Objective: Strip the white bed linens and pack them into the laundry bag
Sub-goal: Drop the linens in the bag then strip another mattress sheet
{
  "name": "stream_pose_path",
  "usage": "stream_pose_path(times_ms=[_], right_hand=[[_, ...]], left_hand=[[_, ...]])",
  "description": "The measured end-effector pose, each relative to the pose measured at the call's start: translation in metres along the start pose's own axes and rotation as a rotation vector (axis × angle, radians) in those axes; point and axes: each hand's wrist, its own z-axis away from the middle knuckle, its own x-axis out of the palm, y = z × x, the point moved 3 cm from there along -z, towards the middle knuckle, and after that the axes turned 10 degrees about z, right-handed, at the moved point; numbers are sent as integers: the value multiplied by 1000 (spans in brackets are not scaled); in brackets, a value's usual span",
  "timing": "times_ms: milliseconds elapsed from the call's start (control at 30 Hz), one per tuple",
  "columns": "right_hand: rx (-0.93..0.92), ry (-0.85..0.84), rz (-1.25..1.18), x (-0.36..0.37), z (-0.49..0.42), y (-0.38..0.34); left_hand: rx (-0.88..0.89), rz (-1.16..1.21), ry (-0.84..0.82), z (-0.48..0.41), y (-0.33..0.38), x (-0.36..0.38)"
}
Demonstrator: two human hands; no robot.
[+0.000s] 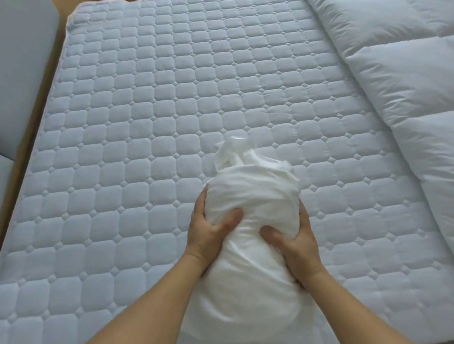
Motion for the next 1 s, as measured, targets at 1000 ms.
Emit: stream_pose_path(times_ms=[1000], right_hand=[[139,-377,152,-14,-31,-8]], left_hand=[[-211,-275,-197,2,-7,-13]])
